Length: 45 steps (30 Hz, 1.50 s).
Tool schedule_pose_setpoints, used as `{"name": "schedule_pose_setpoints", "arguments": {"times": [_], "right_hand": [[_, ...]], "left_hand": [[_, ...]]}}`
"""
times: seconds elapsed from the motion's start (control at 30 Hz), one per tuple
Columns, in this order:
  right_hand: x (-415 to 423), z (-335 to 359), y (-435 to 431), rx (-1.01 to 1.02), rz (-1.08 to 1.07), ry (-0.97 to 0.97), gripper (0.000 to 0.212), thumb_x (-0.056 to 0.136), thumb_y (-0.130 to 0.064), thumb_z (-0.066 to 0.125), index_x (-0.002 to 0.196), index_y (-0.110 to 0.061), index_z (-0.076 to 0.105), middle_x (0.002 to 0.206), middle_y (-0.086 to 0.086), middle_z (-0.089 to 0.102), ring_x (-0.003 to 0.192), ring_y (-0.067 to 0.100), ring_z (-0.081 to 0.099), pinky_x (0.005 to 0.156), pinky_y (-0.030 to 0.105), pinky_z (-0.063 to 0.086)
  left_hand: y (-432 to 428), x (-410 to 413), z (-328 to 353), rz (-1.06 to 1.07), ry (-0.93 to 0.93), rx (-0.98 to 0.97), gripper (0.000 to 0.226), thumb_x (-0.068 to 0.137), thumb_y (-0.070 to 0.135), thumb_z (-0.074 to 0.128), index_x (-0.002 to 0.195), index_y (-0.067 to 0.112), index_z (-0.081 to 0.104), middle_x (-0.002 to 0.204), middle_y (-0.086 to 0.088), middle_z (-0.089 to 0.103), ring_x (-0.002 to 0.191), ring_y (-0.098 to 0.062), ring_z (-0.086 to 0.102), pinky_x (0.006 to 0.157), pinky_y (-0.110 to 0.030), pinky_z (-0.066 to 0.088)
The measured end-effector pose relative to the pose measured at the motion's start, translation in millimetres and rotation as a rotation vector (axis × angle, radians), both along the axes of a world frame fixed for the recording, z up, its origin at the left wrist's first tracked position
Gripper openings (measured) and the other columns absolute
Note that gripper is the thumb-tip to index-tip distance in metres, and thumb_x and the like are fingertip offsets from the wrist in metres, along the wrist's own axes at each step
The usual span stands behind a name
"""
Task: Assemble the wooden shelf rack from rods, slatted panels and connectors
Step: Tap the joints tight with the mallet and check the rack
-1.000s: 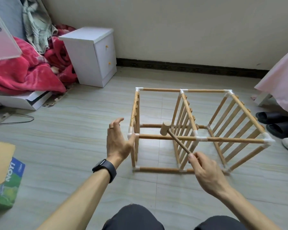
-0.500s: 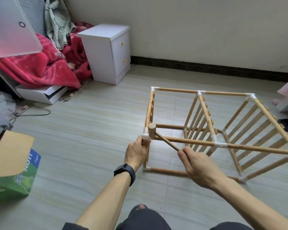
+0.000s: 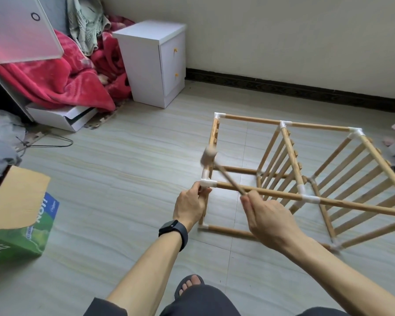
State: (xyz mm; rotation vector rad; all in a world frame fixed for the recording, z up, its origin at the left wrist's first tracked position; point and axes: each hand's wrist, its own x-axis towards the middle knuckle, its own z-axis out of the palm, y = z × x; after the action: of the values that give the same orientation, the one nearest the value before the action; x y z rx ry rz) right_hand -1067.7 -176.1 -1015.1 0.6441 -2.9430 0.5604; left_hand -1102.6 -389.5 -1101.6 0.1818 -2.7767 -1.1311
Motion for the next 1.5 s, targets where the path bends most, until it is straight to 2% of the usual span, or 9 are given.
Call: {"name": "schedule_pose_setpoints", "arguments": {"times": [0.07, 0.2, 0.37, 0.53, 0.67, 0.8, 1.13, 1.3, 1.5], "right_hand": [[-0.9, -2.4, 2.0, 0.09, -0.025, -0.076, 0.041, 0.103, -0.056, 0.016, 0.077, -0.03, 0.033, 0.055, -0.005, 0.049, 0.044, 0.012, 0.045, 0.045, 0.031, 0.033], [2.5, -0.8, 2.5, -0.206, 0.063, 0.048, 0.037, 0.105, -0.054, 0.017, 0.087, -0.03, 0.038, 0.049, -0.007, 0.042, 0.039, 0.016, 0.041, 0.038, 0.024, 0.028], [1.0, -3.6, 1.3, 0.224, -0.05, -0.151, 0.039, 0.105, -0.054, 0.016, 0.077, -0.03, 0.028, 0.064, -0.004, 0.051, 0.055, 0.02, 0.049, 0.056, 0.04, 0.045], [3.5, -0.8, 24.5, -0.009, -0.107, -0.229, 0.039, 0.104, -0.053, 0.023, 0.081, -0.026, 0.04, 0.064, 0.002, 0.055, 0.058, 0.026, 0.052, 0.059, 0.046, 0.046], [17.6, -2.4, 64.7, -0.283, -0.238, -0.2, 0.041, 0.104, -0.049, 0.029, 0.081, -0.023, 0.05, 0.062, 0.004, 0.059, 0.054, 0.021, 0.054, 0.057, 0.052, 0.047], [35.6, -8.6, 116.6, -0.596, -0.519, -0.047, 0.045, 0.101, -0.051, 0.031, 0.076, -0.02, 0.051, 0.057, 0.0, 0.051, 0.049, 0.018, 0.048, 0.046, 0.039, 0.038], [25.4, -47.7, 230.2, -0.869, -1.102, 0.129, 0.037, 0.11, -0.032, 0.034, 0.094, -0.007, 0.058, 0.109, 0.015, 0.052, 0.106, 0.032, 0.054, 0.093, 0.046, 0.045], [13.0, -74.3, 259.4, -1.052, -1.231, 0.017, 0.032, 0.11, -0.037, 0.029, 0.101, -0.015, 0.051, 0.115, 0.019, 0.057, 0.11, 0.037, 0.057, 0.099, 0.062, 0.047], [9.2, -102.5, 279.1, -1.121, -1.215, -0.164, 0.037, 0.109, -0.045, 0.028, 0.111, -0.02, 0.055, 0.106, 0.003, 0.06, 0.103, 0.025, 0.056, 0.097, 0.046, 0.047]], "left_hand": [[0.4, 0.3, 0.2, 0.004, -0.016, -0.002, 0.034, 0.103, 0.045, 0.049, 0.111, 0.014, 0.061, 0.073, -0.006, 0.063, 0.068, -0.03, 0.06, 0.057, -0.039, 0.047], [-1.1, 0.6, -1.2, -0.003, 0.007, 0.004, 0.031, 0.103, 0.043, 0.05, 0.114, 0.017, 0.062, 0.068, 0.0, 0.057, 0.061, -0.022, 0.054, 0.055, -0.031, 0.039], [-1.4, 0.1, 1.6, -0.018, -0.019, -0.006, 0.029, 0.103, 0.042, 0.051, 0.11, 0.016, 0.063, 0.082, -0.008, 0.07, 0.075, -0.029, 0.065, 0.062, -0.041, 0.052], [-22.1, -11.9, 10.9, -0.001, -0.12, -0.161, 0.032, 0.104, 0.048, 0.044, 0.109, 0.02, 0.06, 0.083, -0.004, 0.065, 0.076, -0.028, 0.061, 0.06, -0.036, 0.044], [-34.7, -31.7, 31.5, 0.07, -0.275, -0.243, 0.019, 0.1, 0.036, 0.054, 0.116, 0.029, 0.058, 0.113, -0.007, 0.062, 0.113, -0.03, 0.054, 0.089, -0.043, 0.05], [-29.6, -44.7, 61.4, 0.097, -0.217, -0.266, 0.077, 0.085, 0.024, 0.065, 0.152, 0.022, 0.027, 0.154, -0.016, 0.03, 0.14, -0.036, 0.025, 0.114, -0.051, 0.03], [158.7, -57.9, 122.0, -0.636, 0.02, -0.618, 0.054, 0.092, 0.038, 0.056, 0.144, 0.029, 0.043, 0.155, -0.003, 0.039, 0.144, -0.023, 0.03, 0.118, -0.043, 0.029], [255.9, -41.1, 98.2, -0.917, 0.099, -0.772, 0.04, 0.096, 0.033, 0.05, 0.135, 0.023, 0.046, 0.131, -0.003, 0.058, 0.121, -0.027, 0.052, 0.098, -0.041, 0.043], [303.8, -42.3, 58.8, -0.777, -0.068, -0.521, 0.04, 0.098, 0.07, 0.034, 0.092, 0.033, 0.049, 0.078, 0.011, 0.056, 0.064, -0.006, 0.049, 0.052, -0.026, 0.032]]}}
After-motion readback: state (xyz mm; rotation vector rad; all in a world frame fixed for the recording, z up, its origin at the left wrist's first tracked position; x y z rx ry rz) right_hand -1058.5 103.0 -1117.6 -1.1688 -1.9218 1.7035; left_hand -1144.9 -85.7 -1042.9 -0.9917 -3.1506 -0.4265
